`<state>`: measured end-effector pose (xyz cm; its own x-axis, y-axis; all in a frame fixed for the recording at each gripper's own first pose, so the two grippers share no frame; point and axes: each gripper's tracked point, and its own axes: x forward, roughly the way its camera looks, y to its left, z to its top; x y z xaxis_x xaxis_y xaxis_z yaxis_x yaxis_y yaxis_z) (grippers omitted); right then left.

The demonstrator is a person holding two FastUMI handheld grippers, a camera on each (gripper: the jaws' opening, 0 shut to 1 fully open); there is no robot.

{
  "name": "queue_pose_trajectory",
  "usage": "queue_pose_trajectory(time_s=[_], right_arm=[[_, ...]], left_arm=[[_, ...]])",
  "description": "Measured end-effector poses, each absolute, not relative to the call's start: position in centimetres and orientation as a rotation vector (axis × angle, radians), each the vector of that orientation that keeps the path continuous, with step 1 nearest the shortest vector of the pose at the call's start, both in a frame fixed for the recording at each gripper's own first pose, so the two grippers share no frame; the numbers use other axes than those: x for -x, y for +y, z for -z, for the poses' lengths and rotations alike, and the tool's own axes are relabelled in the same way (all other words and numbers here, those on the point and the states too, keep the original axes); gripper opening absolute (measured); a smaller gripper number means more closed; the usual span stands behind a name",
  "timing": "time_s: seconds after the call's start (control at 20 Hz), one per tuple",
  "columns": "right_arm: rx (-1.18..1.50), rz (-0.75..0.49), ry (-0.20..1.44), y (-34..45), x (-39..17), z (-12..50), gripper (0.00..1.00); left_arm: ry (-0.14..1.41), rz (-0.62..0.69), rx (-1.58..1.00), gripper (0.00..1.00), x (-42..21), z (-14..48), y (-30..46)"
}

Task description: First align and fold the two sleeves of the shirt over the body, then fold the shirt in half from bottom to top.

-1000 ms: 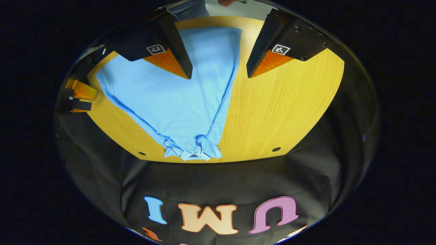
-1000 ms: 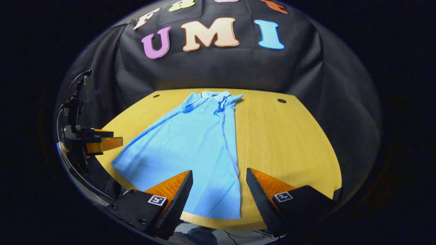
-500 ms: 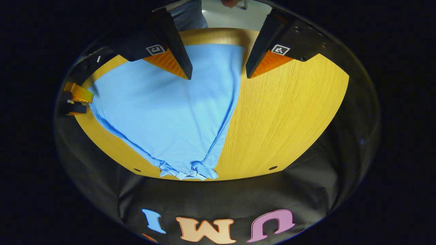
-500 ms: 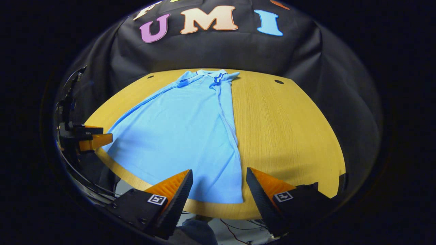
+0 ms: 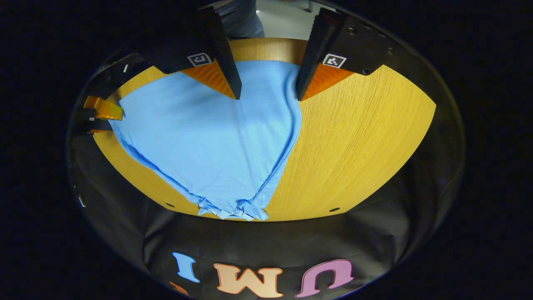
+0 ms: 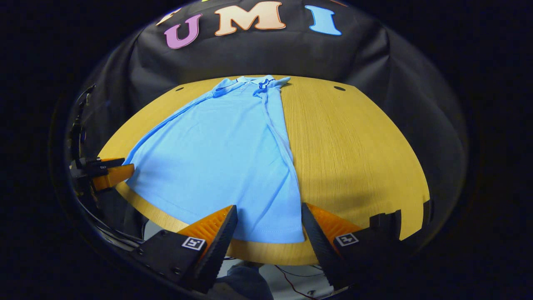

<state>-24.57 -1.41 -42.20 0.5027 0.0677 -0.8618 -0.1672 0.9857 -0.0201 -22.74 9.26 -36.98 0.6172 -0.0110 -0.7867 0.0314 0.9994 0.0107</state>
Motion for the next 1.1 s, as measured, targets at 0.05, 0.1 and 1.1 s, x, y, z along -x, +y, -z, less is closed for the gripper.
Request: queue_pose_trajectory(time_s=[0.05,0.1,1.1], right_arm=[[0.104,-0.157,1.027,-1.1,24.4,42.3,0.89],[0.103,-0.171,1.031,-0.7,24.7,42.3,0.83],[-0.04,-0.266,0.888,2.4,18.3,36.1,0.03]], left_arm=[[0.897,0.044,-0.023,0.8,22.7,36.9,8.6],[0.904,0.058,-0.023,0.75,22.6,37.1,8.0],[0.891,0.027,0.108,0.0,17.6,32.3,5.0]])
